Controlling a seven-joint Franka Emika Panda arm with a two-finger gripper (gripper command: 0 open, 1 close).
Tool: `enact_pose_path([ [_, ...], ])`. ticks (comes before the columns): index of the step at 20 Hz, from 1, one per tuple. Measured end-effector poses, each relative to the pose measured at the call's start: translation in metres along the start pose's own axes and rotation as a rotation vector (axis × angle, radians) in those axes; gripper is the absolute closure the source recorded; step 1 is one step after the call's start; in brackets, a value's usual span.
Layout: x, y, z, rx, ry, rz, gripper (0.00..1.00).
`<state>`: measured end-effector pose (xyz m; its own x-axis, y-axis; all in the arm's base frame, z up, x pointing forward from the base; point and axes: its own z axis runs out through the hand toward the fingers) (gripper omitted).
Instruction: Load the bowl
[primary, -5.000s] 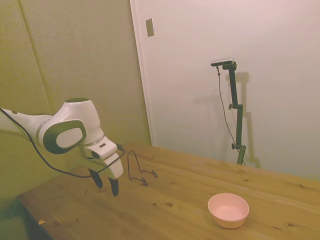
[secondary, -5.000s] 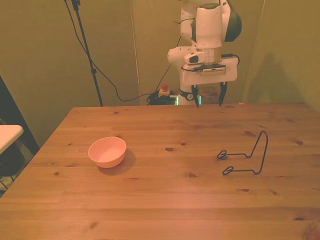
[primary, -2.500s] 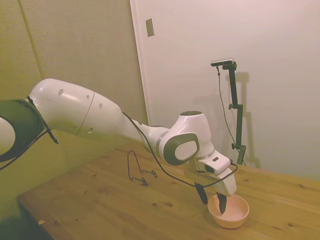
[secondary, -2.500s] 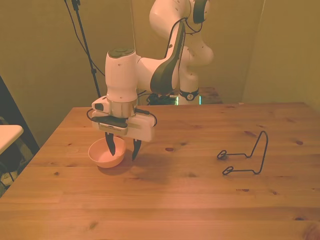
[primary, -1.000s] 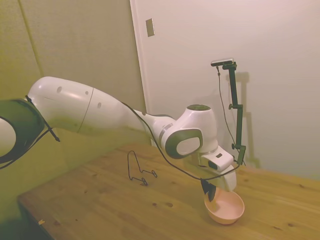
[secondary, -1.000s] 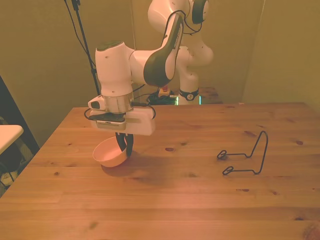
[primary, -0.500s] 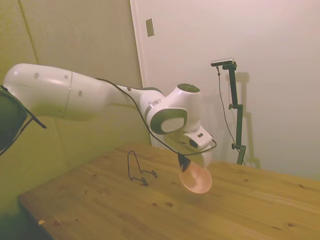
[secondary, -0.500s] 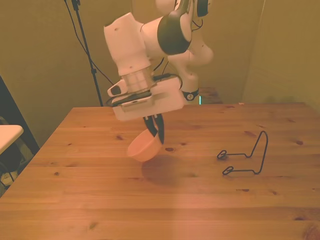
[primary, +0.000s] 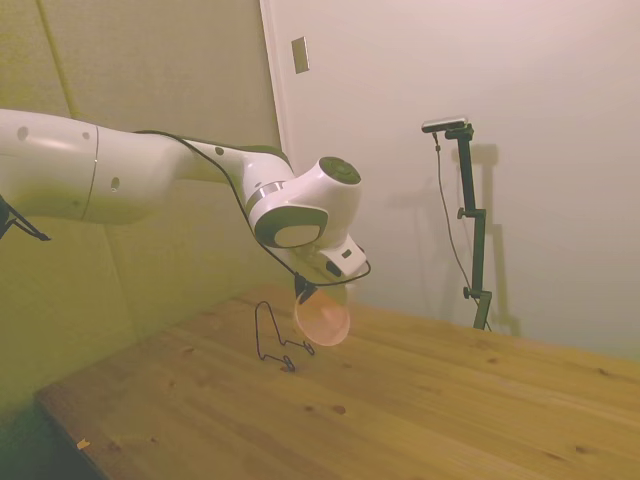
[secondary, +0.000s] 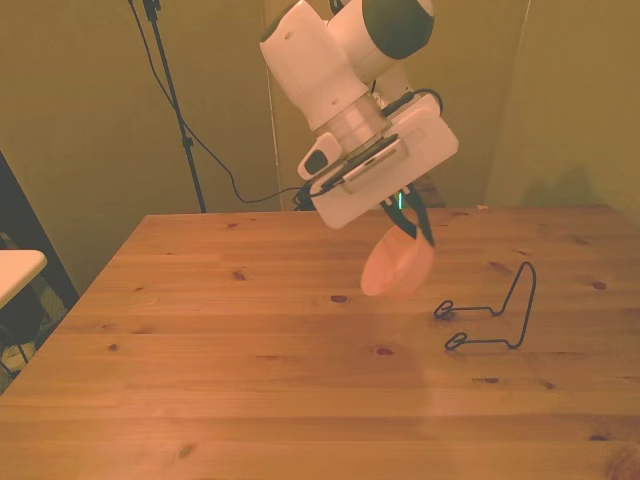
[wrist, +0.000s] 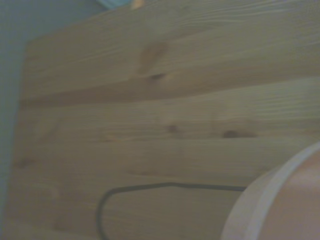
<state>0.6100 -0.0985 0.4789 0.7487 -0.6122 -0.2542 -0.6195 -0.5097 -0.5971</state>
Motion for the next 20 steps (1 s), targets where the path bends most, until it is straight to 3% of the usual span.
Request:
enact_pose_path([
  [3,-0.014,-0.011,0.019,0.075,-0.097,-0.05,1.0],
  [20,-0.019,0.008,0.079,0.231,-0.133,-0.059,1.0],
])
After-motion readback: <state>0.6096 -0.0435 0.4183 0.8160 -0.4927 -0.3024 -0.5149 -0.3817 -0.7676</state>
